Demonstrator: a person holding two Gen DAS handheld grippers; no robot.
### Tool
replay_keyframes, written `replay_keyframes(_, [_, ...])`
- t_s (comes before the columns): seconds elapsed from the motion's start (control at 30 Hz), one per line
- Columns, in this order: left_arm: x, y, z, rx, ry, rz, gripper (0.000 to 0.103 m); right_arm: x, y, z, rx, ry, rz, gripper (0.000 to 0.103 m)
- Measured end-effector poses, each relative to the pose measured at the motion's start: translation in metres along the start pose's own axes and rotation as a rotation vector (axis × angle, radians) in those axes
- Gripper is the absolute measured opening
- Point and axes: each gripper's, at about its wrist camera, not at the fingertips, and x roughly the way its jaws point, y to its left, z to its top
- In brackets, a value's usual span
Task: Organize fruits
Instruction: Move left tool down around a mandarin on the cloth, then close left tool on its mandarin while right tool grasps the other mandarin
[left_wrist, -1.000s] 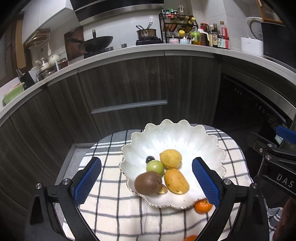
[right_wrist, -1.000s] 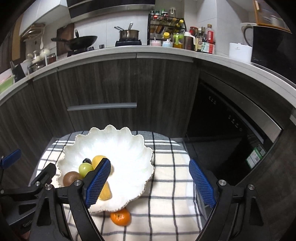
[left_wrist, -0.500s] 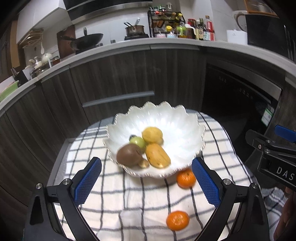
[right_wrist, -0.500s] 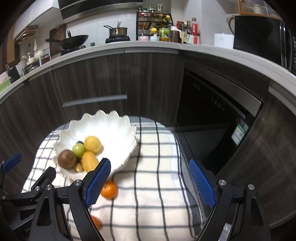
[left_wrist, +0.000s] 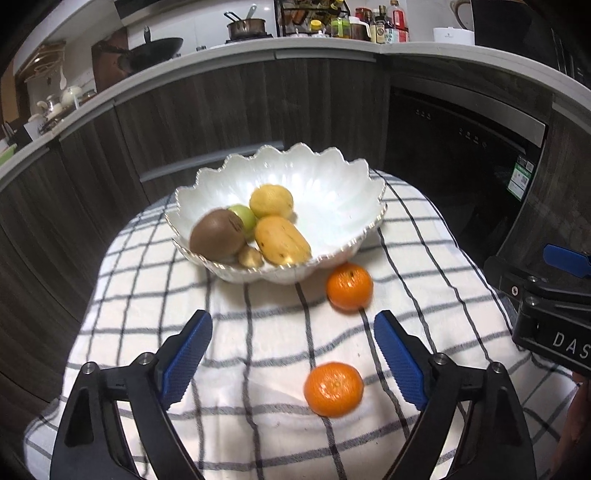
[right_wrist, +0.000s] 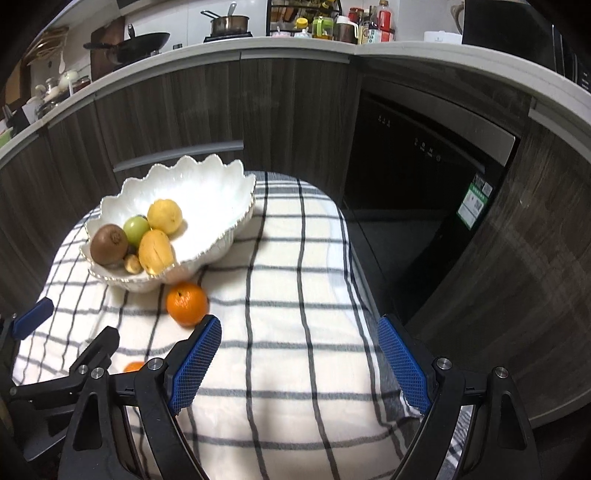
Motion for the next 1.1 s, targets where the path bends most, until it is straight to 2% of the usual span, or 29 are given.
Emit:
replay_keyframes(0.1, [0.006, -0.004, -0.007, 0.007, 0.020, -0.013, 0.079, 0.004, -0.001, -0.005, 0.008, 0.011, 0.001, 0.087])
replay_keyframes(0.3, [0.013, -0.010, -0.016, 0.027, 0.030, -0.018, 0.077, 0.015, -0.005, -0.016, 0.022, 0.045, 0.010, 0.087])
replay_keyframes(0.4, [0.019, -0.016, -0.022, 0.041, 0.056, -0.032, 0.069, 0.018, -0.007, -0.018, 0.027, 0.051, 0.011, 0.087])
replay_keyframes(0.63, [0.029, -0.026, -0.032, 0.070, 0.084, -0.033, 0.066, 0.026, -0.010, -0.021, 0.035, 0.071, 0.016, 0.087])
replay_keyframes(0.9, [0.041, -0.027, -0.041, 0.064, 0.132, -0.053, 0.048, 0.033, -0.008, -0.025, 0.021, 0.092, 0.017, 0.087])
replay_keyframes(1.1, [0.042, -0.028, -0.042, 0.062, 0.134, -0.058, 0.046, 0.037, -0.007, -0.027, 0.022, 0.106, 0.023, 0.087])
